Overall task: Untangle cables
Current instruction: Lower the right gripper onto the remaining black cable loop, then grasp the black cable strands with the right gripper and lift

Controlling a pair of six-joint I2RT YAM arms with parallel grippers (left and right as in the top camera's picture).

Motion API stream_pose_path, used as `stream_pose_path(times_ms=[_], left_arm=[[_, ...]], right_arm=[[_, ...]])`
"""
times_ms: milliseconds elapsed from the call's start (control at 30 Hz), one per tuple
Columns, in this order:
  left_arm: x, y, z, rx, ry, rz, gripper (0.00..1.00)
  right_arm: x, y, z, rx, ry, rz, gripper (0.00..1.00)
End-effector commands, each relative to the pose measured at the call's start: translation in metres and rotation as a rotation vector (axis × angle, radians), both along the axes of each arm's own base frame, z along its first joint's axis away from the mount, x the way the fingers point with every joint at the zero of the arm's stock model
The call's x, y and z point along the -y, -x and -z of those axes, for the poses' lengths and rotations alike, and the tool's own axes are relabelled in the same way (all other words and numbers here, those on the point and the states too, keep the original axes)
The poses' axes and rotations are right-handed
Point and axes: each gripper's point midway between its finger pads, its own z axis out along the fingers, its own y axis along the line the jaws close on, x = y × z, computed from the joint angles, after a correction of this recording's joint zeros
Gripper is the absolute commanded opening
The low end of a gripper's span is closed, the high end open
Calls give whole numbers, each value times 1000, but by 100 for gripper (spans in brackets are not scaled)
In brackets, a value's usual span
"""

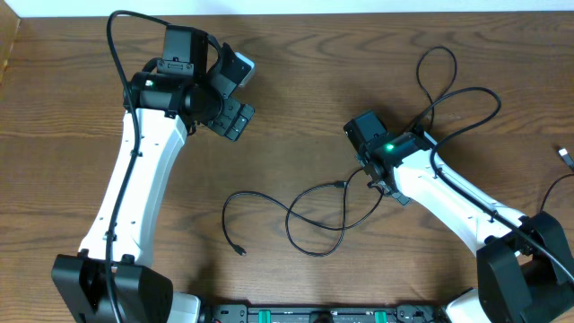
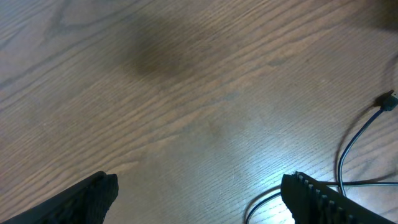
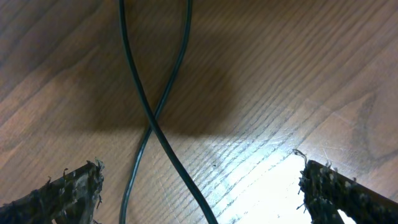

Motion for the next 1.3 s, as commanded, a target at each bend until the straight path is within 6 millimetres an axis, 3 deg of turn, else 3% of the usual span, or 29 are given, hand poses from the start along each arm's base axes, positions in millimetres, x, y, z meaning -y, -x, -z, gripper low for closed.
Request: stream_pose_path(times_ms=[0, 400, 967, 1033, 1067, 1100, 1167, 1267], left_arm=[[0, 3, 0, -6, 10, 3, 89], [-1, 6, 1, -22, 8, 3, 89], [-1, 7, 2, -27, 7, 2, 89], [-1, 7, 2, -27, 7, 3, 89], [-1, 7, 2, -27, 8, 3, 89], [-1, 7, 2, -27, 8, 3, 89], [0, 8, 2, -31, 9, 4, 89], [0, 8, 2, -31, 9, 4, 89]], right_arm=[[0, 2, 0, 13, 0, 32, 99], [-38, 3, 17, 21, -56, -10, 99], [-30, 4, 64, -65, 17, 13, 97], [-32, 2, 66, -56, 10, 12, 71], [-34, 0, 66, -47, 4, 12, 54], [-35, -3, 66, -38, -3, 12, 30], [-38, -8, 65, -15, -19, 13, 1], [-37, -11, 65, -7, -25, 20, 1]])
